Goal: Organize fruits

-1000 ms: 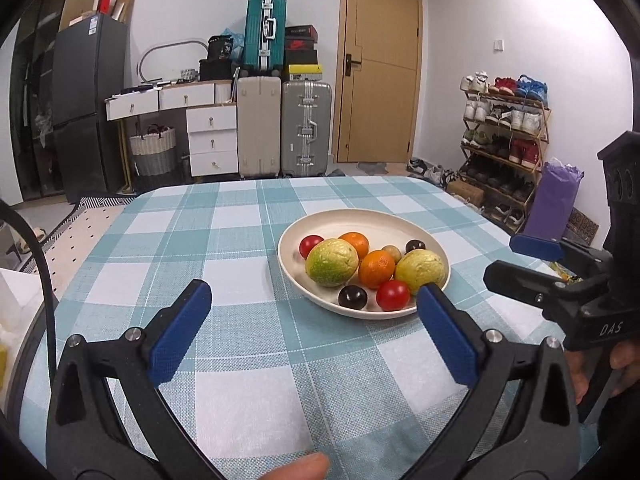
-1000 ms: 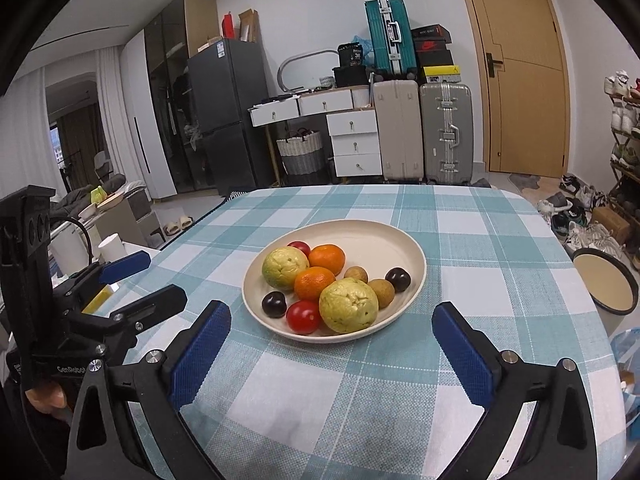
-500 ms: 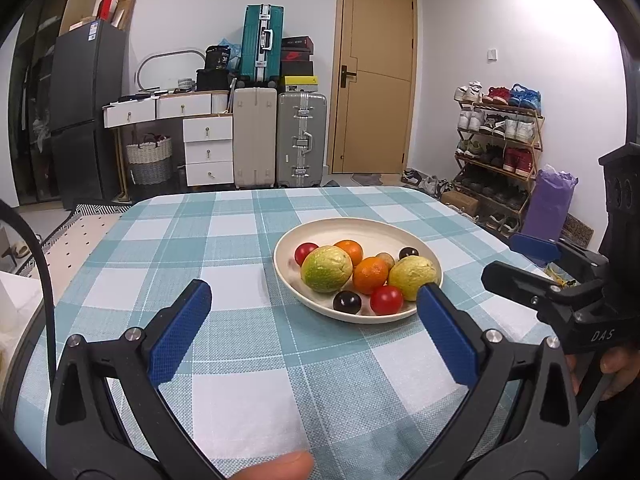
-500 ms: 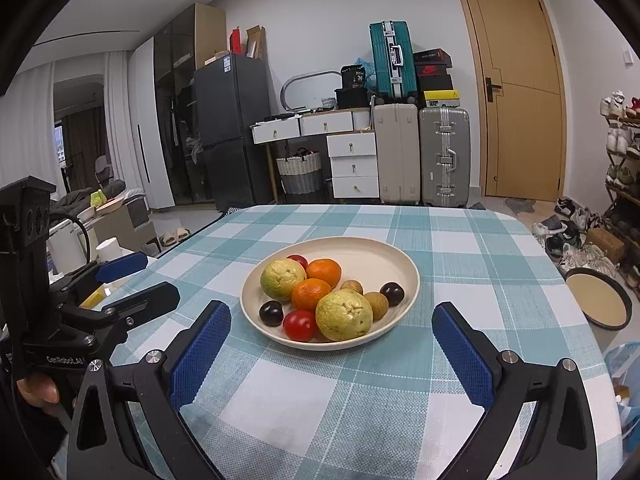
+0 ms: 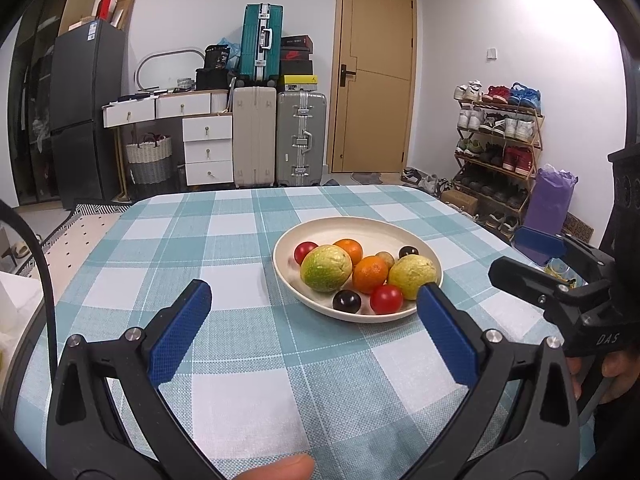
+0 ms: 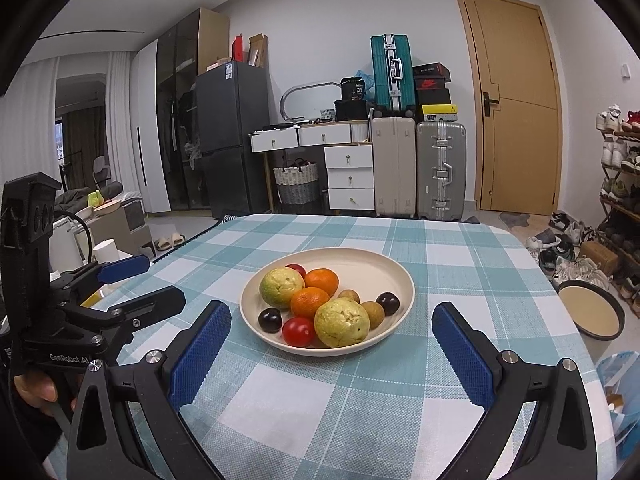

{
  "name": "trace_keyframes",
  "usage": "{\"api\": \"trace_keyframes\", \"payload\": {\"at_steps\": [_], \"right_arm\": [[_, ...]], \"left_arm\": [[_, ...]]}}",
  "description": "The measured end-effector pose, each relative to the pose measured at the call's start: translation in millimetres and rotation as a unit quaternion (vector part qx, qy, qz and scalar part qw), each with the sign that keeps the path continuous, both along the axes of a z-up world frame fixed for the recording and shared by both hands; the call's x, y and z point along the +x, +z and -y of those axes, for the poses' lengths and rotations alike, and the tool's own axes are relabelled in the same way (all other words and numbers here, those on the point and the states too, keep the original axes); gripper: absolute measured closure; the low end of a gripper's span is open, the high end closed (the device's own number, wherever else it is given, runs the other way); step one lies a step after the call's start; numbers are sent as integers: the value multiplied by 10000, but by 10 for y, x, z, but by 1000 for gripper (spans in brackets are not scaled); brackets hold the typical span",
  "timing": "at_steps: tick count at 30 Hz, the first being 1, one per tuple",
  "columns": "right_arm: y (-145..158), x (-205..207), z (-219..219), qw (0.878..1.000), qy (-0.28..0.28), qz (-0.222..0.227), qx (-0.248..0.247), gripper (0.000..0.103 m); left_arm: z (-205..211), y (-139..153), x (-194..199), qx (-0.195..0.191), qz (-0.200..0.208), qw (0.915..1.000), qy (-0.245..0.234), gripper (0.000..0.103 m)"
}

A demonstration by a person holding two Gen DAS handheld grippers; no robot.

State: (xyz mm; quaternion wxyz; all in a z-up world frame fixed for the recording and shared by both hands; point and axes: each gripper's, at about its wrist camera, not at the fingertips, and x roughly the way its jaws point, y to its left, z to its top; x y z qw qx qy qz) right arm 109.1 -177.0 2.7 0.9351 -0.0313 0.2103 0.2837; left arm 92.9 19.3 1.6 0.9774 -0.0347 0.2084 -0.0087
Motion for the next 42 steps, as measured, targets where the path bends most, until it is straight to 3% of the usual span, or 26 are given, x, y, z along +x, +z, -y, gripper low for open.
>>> {"api": "trace_keyframes", "payload": {"at_steps": [42], "right_arm": [[3,8,0,10000,64,1,18,0]], "left_arm": [[-18,-4,20,-19,-20,10000,28,1]]}}
